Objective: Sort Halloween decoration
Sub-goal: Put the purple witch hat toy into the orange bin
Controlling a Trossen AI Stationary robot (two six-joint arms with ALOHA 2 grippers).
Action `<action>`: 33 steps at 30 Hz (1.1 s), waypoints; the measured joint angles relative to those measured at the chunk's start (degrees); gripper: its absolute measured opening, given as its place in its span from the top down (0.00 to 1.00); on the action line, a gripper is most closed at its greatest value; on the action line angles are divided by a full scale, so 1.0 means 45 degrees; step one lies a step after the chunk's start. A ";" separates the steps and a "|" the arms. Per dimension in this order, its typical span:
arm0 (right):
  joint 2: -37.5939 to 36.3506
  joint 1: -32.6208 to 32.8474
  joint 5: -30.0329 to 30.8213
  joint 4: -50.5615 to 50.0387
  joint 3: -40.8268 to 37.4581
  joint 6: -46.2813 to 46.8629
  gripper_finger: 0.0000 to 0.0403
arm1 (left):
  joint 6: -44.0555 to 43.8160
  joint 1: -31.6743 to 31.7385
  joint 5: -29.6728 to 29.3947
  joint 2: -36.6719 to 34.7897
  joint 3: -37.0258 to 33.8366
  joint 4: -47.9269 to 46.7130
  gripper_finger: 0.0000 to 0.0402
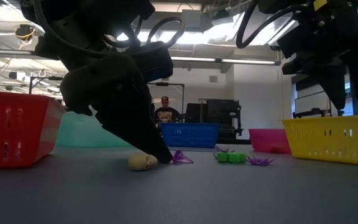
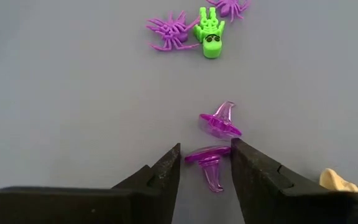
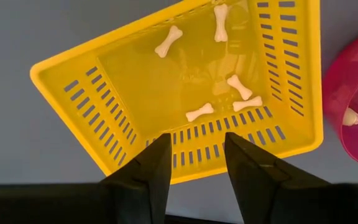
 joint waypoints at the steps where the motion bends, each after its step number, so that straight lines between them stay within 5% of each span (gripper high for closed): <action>1: 0.0000 -0.0003 0.0000 -0.0002 0.0000 0.0000 0.63 | 0.0000 0.0000 0.0003 0.0000 0.0000 0.0003 0.71; 33: 0.0000 -0.0002 0.0010 -0.0008 0.0000 0.0000 0.63 | 0.0000 0.0010 0.0384 -0.0554 -0.0058 -0.0181 0.73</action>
